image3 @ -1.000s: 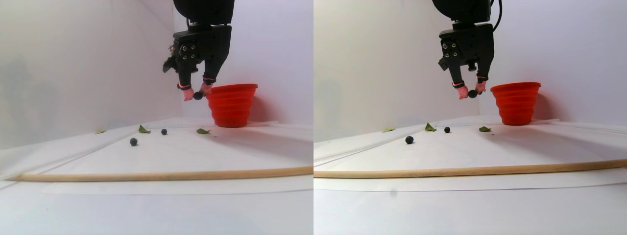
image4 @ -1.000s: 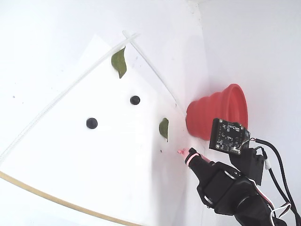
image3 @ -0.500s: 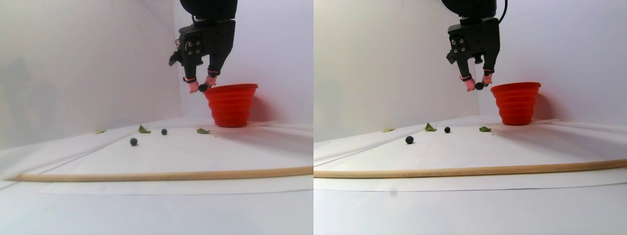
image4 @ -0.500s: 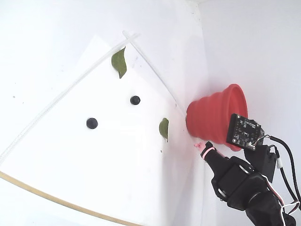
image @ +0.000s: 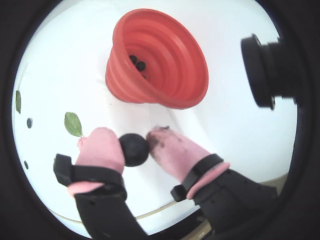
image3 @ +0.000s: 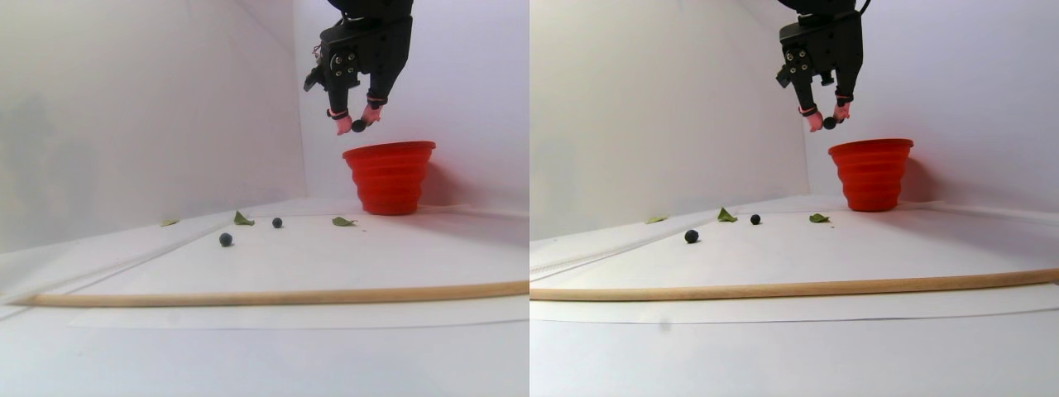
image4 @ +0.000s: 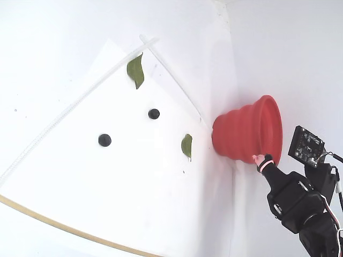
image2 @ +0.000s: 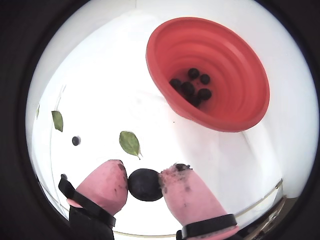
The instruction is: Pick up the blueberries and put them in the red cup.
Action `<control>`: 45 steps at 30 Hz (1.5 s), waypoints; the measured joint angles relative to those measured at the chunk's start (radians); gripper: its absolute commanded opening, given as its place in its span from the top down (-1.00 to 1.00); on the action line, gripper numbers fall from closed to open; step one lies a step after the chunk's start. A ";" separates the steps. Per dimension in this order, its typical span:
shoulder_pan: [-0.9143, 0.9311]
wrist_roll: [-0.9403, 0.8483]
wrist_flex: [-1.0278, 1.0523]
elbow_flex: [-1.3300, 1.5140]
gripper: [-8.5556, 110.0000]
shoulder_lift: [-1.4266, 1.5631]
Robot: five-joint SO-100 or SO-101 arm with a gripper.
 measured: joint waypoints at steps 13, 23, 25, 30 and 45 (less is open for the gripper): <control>0.025 0.026 0.000 -0.087 0.65 -0.044; 0.054 0.037 0.000 -0.167 0.65 -0.117; 0.060 0.044 0.000 -0.187 0.65 -0.132; 0.066 0.058 0.000 -0.233 0.65 -0.161; 0.074 0.061 -0.095 -0.284 0.65 -0.236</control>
